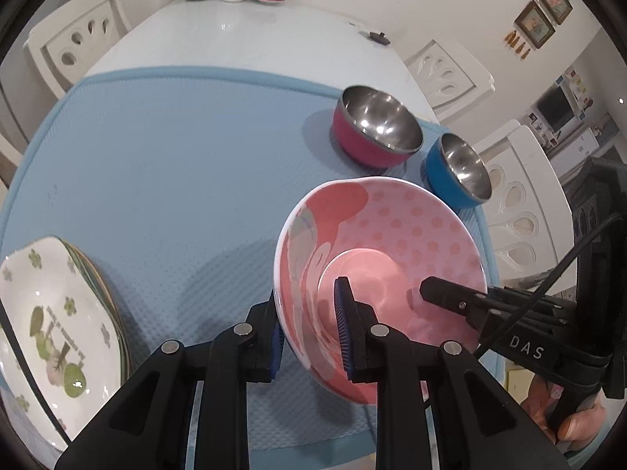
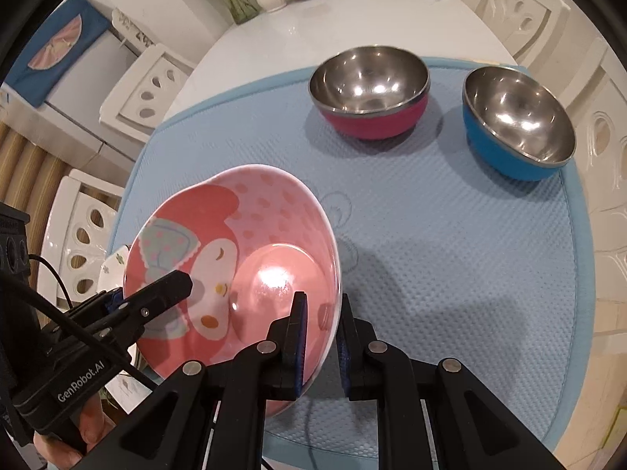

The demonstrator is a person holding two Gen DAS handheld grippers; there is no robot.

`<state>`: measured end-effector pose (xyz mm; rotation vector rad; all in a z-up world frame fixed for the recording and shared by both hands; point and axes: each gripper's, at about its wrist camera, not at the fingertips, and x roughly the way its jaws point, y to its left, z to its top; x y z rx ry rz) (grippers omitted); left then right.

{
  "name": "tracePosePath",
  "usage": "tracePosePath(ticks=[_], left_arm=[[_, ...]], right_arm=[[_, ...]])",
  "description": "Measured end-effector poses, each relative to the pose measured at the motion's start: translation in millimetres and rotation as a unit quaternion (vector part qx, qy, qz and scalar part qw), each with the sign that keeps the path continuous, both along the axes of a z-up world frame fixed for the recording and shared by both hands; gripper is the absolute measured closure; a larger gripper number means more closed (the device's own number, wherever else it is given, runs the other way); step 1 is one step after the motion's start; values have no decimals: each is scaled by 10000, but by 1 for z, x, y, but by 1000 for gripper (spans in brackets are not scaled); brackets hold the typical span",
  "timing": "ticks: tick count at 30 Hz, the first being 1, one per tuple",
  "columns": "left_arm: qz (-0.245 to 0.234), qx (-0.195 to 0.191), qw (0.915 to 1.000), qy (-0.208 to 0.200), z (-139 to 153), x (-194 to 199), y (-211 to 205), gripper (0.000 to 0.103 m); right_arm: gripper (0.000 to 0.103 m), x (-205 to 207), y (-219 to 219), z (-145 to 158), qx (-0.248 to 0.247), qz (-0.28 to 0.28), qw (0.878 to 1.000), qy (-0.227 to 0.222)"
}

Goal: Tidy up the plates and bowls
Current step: 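Carry the pink bowl to the middle of the mat and release it, then move the right gripper to the red steel bowl and grasp its rim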

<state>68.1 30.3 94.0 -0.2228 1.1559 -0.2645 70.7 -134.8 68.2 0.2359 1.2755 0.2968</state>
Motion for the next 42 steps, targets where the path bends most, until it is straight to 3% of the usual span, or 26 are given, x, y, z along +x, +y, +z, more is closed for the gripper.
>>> tracePosePath(ticks=[6, 13, 20, 29, 36, 39, 42], left_arm=[[-275, -75, 9995, 110, -18, -3, -3, 83], [-694, 151, 9969, 332, -40, 0, -12, 83], [-861, 179, 9956, 337, -39, -2, -7, 83], [-1071, 318, 9935, 216, -14, -9, 10, 83], [-1192, 354, 9920, -238, 31, 6, 12, 81], [-1218, 277, 9912, -428, 49, 24, 6, 70], [-1270, 307, 9899, -549, 60, 44, -4, 68]], right_arm=[[90, -4, -2, -16, -65, -213, 9996, 142], [89, -8, 0, -40, -187, -452, 9978, 444], [89, -18, -3, -45, -1, -584, 9968, 546], [89, -36, -20, -30, 233, -381, 9956, 827], [88, -40, -23, -2, 215, -263, 9954, 897], [87, -31, -23, 12, 302, -314, 9956, 824], [80, -16, -28, 25, 351, -425, 9964, 649]])
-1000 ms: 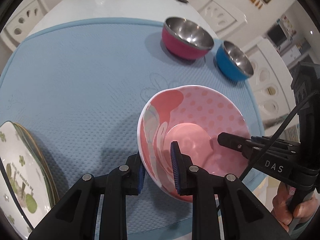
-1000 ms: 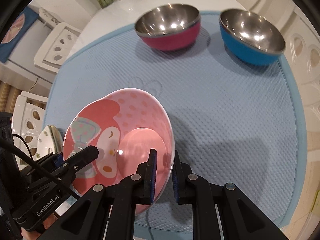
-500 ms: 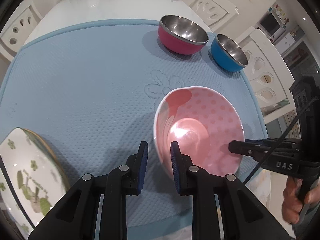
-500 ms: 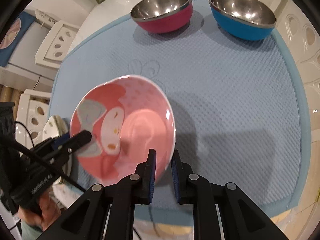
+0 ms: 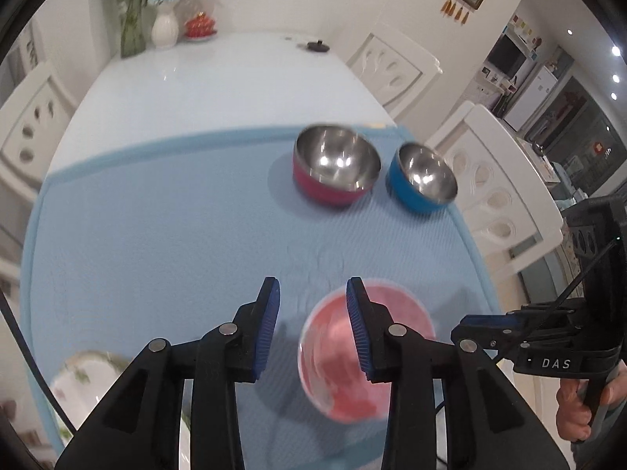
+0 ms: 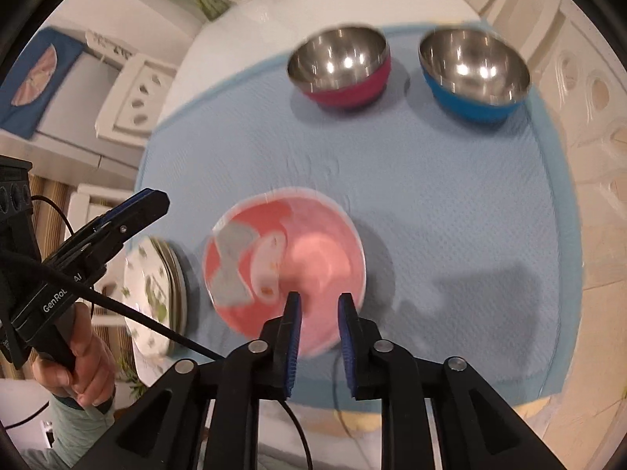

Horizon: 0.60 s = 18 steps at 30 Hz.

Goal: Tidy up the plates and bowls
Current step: 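Move the right gripper to the red steel bowl and grasp its rim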

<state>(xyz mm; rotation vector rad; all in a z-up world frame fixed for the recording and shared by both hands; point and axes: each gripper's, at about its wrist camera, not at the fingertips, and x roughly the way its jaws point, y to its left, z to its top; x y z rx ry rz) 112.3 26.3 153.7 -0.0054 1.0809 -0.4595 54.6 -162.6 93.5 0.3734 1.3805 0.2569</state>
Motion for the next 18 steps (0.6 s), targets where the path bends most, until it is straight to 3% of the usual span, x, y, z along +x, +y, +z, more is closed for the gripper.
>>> tracePosePath(ticks=[3, 4, 10, 14, 18], left_arm=[[-175, 99, 9998, 18, 3, 27, -12, 56], [-246, 136, 9996, 34, 2, 37, -16, 55], [-873, 275, 9954, 280, -14, 99, -46, 55], [-1059, -131, 9918, 699, -38, 143, -57, 55], [-1032, -369, 9906, 816, -57, 170, -66, 55]], right_arm=[[50, 22, -10, 7, 106, -351, 9992, -161], [48, 28, -14, 8, 176, -507, 9983, -227], [48, 76, -27, -1, 305, -1127, 9928, -283], [48, 109, -24, -20, -1, -1436, 9889, -371], [56, 136, -28, -40, -142, -1688, 9850, -335]])
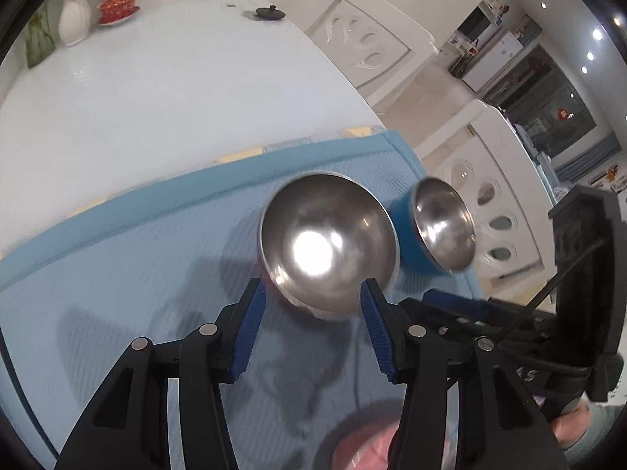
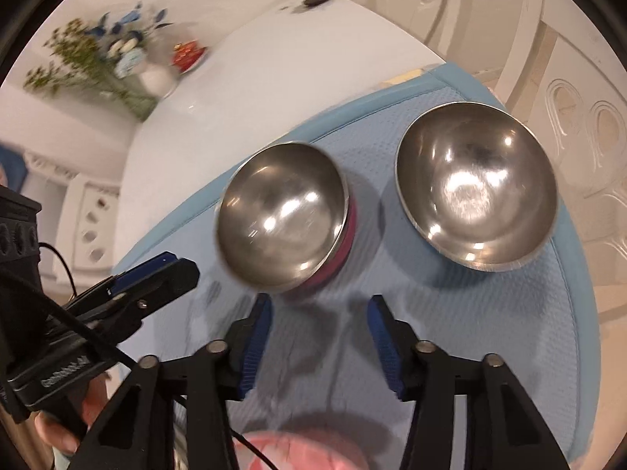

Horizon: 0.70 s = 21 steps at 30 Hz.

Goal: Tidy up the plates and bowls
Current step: 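Move the right gripper to the red steel bowl and grasp its rim, then carry the red steel bowl and lower it into the pink bowl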

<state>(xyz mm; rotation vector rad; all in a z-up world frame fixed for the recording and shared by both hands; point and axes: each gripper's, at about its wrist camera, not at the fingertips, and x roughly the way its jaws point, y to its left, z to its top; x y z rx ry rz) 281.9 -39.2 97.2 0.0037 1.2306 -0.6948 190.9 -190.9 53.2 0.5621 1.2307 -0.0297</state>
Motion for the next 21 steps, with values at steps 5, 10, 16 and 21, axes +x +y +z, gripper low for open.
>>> tracePosePath(ticks=[5, 10, 16, 21], left_arm=[[81, 98, 9999, 90, -26, 24, -8, 57], [188, 97, 9995, 222, -47, 42, -10, 58], [131, 27, 9994, 331, -59, 46, -14, 63], [-12, 69, 9992, 387, -67, 42, -21, 75]], right_arm=[[56, 21, -9, -24, 162, -131, 9996, 172], [56, 34, -10, -35, 30, -26, 9998, 177], [67, 42, -12, -49, 66, 65, 9996, 265], [75, 44, -13, -55, 137, 97, 9995, 275]])
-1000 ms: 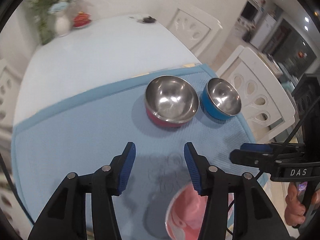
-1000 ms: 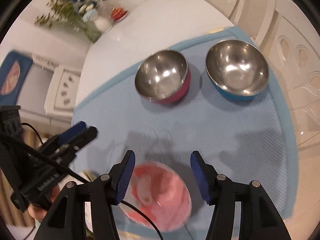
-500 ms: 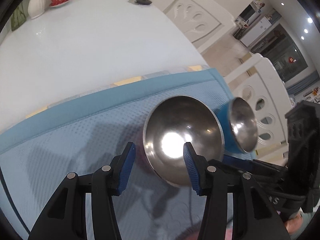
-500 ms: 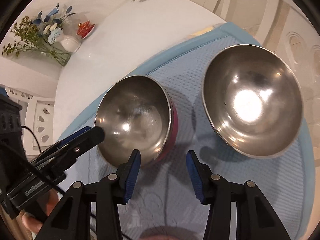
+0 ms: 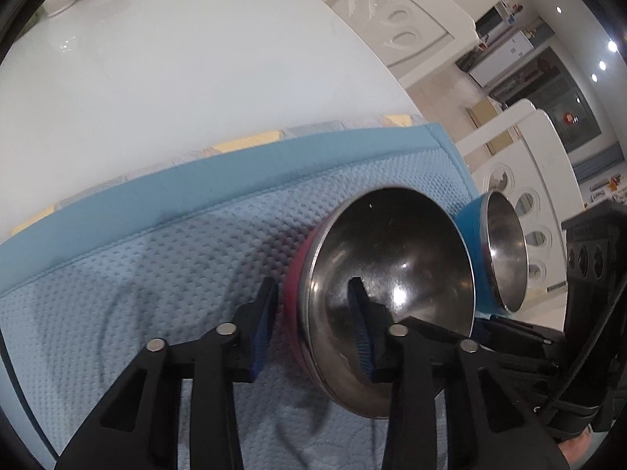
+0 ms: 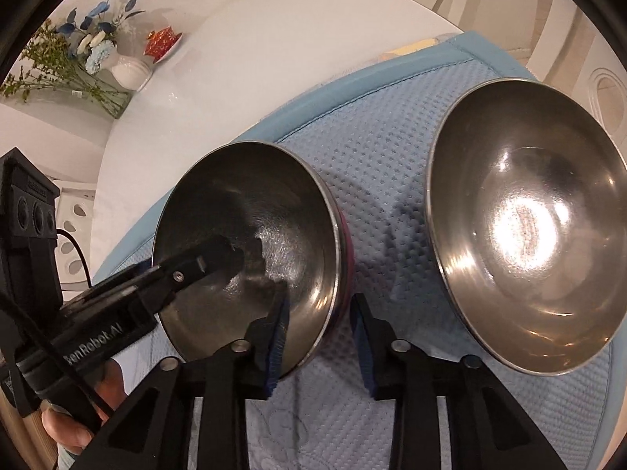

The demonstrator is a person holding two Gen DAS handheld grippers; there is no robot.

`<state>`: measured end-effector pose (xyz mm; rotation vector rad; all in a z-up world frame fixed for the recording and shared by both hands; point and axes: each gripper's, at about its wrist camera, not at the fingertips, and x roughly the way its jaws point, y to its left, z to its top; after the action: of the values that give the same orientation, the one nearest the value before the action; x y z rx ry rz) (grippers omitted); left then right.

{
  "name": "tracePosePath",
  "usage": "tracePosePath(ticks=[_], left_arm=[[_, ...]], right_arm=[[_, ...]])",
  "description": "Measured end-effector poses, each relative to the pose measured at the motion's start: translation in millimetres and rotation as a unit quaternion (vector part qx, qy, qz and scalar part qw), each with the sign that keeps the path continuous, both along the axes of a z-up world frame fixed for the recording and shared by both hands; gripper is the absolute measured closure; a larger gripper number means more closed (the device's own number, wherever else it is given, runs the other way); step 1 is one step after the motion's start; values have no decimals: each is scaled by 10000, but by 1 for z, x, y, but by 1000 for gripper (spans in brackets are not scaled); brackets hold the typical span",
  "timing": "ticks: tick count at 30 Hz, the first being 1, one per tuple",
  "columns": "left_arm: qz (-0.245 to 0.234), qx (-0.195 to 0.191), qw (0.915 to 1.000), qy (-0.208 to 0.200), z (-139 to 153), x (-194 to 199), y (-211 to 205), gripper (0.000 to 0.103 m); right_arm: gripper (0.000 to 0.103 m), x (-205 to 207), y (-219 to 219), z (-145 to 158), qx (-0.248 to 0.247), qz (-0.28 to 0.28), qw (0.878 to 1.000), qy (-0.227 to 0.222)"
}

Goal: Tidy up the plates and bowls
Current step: 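Carry the red steel bowl and lower it into the pink bowl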

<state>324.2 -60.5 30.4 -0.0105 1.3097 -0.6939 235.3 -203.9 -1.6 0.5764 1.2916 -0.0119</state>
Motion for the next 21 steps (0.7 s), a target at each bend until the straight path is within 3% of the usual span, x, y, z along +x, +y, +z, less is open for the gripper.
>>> tracePosePath(ticks=[7, 21], left_arm=[[-75, 165, 9989, -435, 24, -17, 3, 78], [266, 29, 9951, -954, 114, -99, 34, 78]], right_arm=[[80, -5, -1, 9, -98, 62, 9999, -24], [80, -74, 8, 90, -19, 223, 9991, -360]])
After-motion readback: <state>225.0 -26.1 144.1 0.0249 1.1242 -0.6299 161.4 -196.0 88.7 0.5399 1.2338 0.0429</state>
